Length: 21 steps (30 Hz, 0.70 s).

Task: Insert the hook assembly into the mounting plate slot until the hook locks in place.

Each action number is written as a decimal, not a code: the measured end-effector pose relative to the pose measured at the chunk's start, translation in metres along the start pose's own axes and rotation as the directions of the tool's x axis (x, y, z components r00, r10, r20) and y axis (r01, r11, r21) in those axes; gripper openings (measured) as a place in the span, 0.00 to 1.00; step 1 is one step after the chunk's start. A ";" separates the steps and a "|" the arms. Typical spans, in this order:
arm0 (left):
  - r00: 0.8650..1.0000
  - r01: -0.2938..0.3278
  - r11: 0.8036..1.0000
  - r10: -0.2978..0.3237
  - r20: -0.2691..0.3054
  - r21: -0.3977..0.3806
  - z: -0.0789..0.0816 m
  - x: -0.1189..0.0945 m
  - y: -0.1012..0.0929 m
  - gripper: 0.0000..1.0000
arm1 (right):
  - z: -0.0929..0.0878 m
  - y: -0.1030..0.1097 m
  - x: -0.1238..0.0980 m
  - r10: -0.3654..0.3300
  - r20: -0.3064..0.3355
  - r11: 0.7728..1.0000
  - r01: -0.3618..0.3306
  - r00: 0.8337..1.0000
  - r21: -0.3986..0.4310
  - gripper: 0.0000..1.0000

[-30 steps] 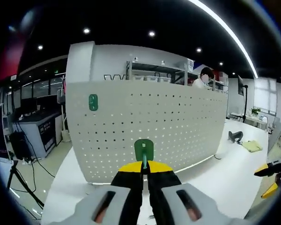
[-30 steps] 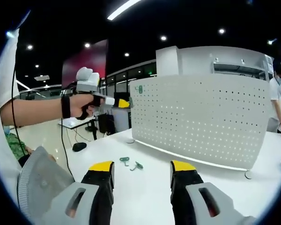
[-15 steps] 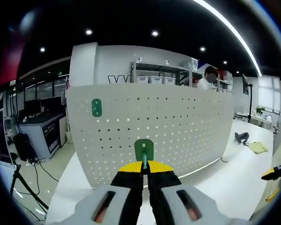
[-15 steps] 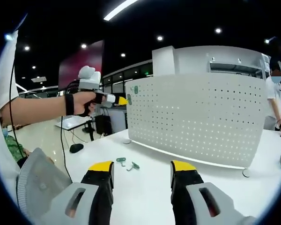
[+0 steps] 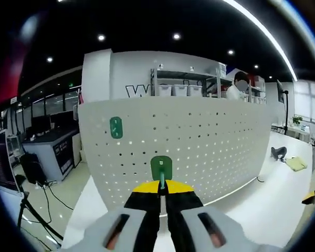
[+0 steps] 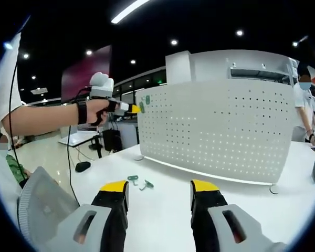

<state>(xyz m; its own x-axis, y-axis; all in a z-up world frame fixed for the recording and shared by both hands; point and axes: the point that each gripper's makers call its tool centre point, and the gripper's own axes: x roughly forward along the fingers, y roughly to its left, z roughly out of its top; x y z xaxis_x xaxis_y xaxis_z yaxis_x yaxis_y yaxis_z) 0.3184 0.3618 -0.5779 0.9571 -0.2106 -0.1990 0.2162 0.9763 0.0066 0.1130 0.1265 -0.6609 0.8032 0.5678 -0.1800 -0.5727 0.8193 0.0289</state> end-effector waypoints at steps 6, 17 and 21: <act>1.000 -0.001 1.000 0.001 -0.003 0.010 0.005 0.009 0.003 0.02 | 0.000 0.000 -0.001 -0.003 0.011 1.000 0.002 1.000 0.021 0.48; 1.000 -0.019 0.999 0.019 0.008 0.028 0.017 0.025 0.008 0.02 | -0.005 -0.001 -0.003 -0.016 0.001 0.999 0.016 1.000 0.029 0.48; 1.000 -0.024 1.000 0.024 0.006 0.014 0.020 0.030 0.011 0.02 | -0.003 -0.002 -0.002 -0.020 0.008 0.999 0.019 1.000 0.031 0.48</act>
<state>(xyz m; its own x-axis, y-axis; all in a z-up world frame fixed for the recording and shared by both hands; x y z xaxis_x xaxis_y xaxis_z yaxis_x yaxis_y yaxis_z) 0.3535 0.3655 -0.5641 0.9632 -0.1871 -0.1931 0.1955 0.9804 0.0255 0.1118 0.1233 -0.6638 0.8155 0.5522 -0.1731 -0.5517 0.8322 0.0558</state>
